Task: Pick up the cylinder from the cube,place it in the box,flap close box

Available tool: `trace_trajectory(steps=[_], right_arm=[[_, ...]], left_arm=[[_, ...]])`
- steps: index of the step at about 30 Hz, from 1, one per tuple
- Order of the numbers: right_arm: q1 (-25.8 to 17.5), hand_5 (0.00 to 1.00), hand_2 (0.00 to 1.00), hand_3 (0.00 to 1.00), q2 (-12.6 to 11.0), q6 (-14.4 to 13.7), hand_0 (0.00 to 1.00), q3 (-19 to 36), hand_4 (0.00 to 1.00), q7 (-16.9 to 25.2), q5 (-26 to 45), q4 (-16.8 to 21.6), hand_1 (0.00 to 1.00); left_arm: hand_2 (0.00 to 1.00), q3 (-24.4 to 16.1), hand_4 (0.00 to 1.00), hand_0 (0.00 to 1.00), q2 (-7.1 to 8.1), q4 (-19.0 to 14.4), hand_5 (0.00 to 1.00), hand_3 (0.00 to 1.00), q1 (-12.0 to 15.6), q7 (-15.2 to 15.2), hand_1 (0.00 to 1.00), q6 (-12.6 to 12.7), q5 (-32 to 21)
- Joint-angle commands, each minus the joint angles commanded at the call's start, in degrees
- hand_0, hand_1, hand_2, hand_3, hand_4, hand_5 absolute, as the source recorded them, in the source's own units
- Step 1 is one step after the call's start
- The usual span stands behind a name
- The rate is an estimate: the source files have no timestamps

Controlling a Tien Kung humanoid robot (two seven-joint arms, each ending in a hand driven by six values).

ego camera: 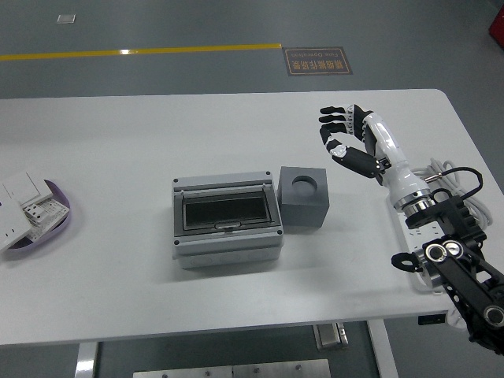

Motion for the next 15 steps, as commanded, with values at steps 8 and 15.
trace_trajectory(steps=[8,15], right_arm=[[-0.8,0.190,0.638,0.653,1.0,-0.3,0.700,-0.3,0.589,2.0,9.7,-3.2,0.642],[-1.5,0.180,0.634,0.651,2.0,-0.4,0.700,-0.1,0.587,2.7,11.9,-4.0,0.644]], left_arm=[[0.604,-0.3,0.636,0.586,0.57,0.0,0.167,0.625,-0.2,0.0,0.610,-0.2,1.2],[0.604,-0.2,0.638,0.587,1.76,0.0,0.167,0.626,-0.6,0.0,0.610,-0.4,1.6]])
